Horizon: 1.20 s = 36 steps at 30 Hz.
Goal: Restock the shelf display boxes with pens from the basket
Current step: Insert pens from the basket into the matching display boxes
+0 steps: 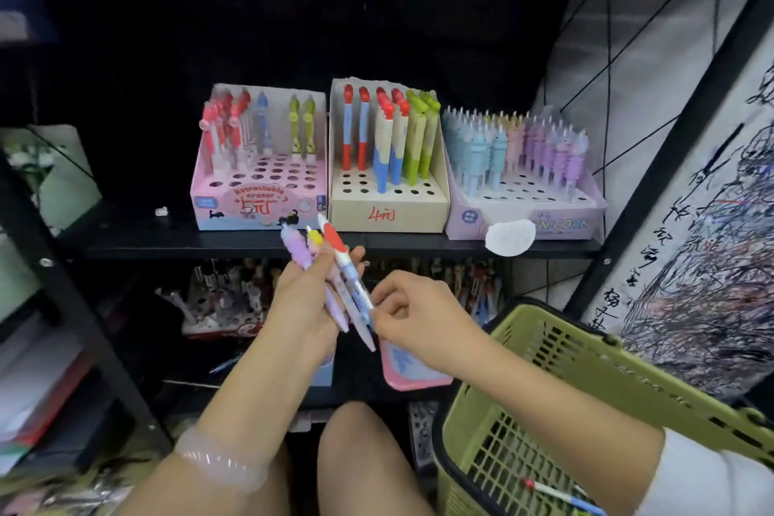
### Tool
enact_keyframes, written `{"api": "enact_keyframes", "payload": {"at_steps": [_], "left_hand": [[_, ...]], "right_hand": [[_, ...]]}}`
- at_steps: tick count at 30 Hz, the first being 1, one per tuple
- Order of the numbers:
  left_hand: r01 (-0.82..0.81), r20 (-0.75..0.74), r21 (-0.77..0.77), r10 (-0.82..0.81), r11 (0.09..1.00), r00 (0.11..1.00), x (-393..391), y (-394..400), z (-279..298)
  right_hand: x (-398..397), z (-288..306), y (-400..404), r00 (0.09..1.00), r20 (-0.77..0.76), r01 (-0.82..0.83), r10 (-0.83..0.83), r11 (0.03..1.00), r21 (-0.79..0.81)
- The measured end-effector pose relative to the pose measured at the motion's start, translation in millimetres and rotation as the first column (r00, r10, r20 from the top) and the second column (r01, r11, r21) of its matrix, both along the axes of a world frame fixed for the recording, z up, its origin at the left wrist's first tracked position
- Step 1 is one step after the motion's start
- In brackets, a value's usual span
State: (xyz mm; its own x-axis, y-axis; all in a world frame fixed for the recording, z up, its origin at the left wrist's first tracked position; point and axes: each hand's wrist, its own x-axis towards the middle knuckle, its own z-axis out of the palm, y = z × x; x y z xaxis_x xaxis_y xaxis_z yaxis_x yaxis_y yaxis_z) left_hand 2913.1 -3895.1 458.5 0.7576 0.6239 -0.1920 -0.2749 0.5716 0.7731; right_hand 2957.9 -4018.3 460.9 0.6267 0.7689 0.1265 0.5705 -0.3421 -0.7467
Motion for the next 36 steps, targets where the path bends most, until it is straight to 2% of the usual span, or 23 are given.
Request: {"api": "enact_keyframes", "payload": {"at_steps": [4, 9, 13, 15, 17, 20, 23, 25, 27, 29, 31, 36], "left_hand": [[-0.11, -0.023, 0.085, 0.113, 0.99, 0.993, -4.0, 23.0, 1.5], [-0.193, -0.021, 0.078, 0.195, 0.978, 0.981, -4.2, 48.5, 14.5], [-0.297, 0.037, 0.093, 0.295, 0.95, 0.955, -9.1, 62.9, 25.0], [-0.302, 0.039, 0.14, 0.3, 0.943, 0.953, -11.5, 70.6, 31.1], [-0.291, 0.057, 0.167, 0.285, 0.942, 0.957, -13.1, 77.4, 39.1], [-0.246, 0.129, 0.107, 0.232, 0.963, 0.964, -15.3, 92.1, 49.5], [-0.158, 0.126, 0.107, 0.144, 0.982, 0.982, -17.5, 111.1, 55.0], [-0.174, 0.137, 0.143, 0.155, 0.974, 0.978, -20.9, 119.8, 52.2], [-0.205, 0.116, 0.241, 0.182, 0.949, 0.976, -25.8, 123.9, 48.0], [-0.209, 0.093, 0.298, 0.189, 0.931, 0.978, -29.3, 127.8, 43.1], [-0.195, 0.093, 0.311, 0.174, 0.93, 0.98, -30.0, 134.2, 39.6], [-0.147, 0.116, 0.335, 0.114, 0.931, 0.987, -34.4, 150.8, 35.2]], "right_hand": [[-7.5, 2.7, 23.8, 0.998, -0.045, -0.031, 0.035, 0.996, 0.088], [-14.0, 6.7, 55.1, 0.999, -0.036, 0.002, 0.006, 0.975, 0.222], [-13.8, 20.3, 75.8, 0.993, -0.094, -0.046, 0.067, 0.976, 0.211], [-13.6, 28.4, 84.5, 0.983, -0.136, -0.093, 0.125, 0.971, 0.221], [-13.4, 36.0, 93.0, 0.985, -0.111, -0.103, 0.13, 0.969, 0.226], [-10.7, 51.2, 105.7, 0.996, -0.061, -0.051, 0.067, 0.969, 0.242], [3.3, 76.3, 117.3, 1.0, -0.005, -0.002, 0.004, 0.955, 0.296], [21.4, 100.3, 128.0, 0.999, 0.025, 0.026, -0.038, 0.929, 0.37], [42.9, 123.5, 143.0, 0.992, 0.065, 0.071, -0.11, 0.897, 0.436], [64.8, 139.9, 162.8, 0.963, 0.191, 0.099, -0.19, 0.908, 0.408], [83.1, 147.6, 185.2, 0.924, 0.328, 0.096, -0.198, 0.948, 0.302], [109.7, 145.8, 232.6, 0.879, 0.451, 0.123, -0.156, 0.987, 0.102]]}}
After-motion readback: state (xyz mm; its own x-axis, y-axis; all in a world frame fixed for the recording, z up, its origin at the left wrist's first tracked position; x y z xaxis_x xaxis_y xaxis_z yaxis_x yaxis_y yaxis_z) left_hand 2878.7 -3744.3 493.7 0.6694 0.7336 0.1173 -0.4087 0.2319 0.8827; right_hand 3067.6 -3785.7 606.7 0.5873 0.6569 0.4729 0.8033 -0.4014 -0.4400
